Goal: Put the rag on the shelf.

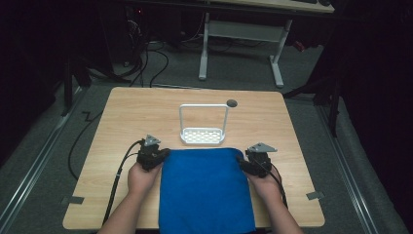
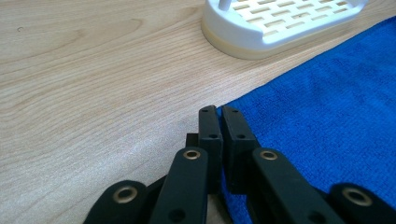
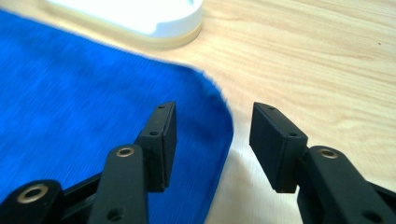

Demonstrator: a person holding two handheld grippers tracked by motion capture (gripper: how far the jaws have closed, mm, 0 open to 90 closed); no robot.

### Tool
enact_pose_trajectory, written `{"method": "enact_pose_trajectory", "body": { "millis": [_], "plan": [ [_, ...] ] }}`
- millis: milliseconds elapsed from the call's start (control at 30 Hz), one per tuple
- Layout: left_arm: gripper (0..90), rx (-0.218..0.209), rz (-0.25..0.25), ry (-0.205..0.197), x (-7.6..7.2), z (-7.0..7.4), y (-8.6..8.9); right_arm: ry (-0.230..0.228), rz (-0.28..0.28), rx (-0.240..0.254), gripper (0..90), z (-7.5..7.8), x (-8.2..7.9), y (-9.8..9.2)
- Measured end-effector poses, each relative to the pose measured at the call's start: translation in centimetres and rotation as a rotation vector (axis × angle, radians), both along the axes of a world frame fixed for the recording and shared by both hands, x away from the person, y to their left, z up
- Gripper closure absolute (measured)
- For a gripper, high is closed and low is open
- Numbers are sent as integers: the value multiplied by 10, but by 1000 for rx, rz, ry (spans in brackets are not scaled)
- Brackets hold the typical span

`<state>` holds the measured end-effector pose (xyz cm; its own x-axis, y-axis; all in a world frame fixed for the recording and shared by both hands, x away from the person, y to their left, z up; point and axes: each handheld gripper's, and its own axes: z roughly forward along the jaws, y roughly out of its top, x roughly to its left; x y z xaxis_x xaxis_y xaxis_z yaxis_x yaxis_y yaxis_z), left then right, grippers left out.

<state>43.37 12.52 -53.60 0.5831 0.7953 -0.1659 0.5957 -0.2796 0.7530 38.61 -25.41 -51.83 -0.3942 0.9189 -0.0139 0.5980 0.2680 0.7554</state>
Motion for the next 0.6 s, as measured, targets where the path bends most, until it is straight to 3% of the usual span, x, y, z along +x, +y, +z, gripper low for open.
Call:
{"method": "enact_pose_trajectory", "body": {
  "millis": [167,300,600],
  "plan": [
    [877,-12,2,7,1,0,1,14,-16,-12,536,-4,18,5],
    [876,-28,4,18,2,-1,2,10,-11,-30,559,-7,20,5],
    [877,-49,10,30,2,-1,4,10,10,-23,739,-12,21,6]
  ]
}}
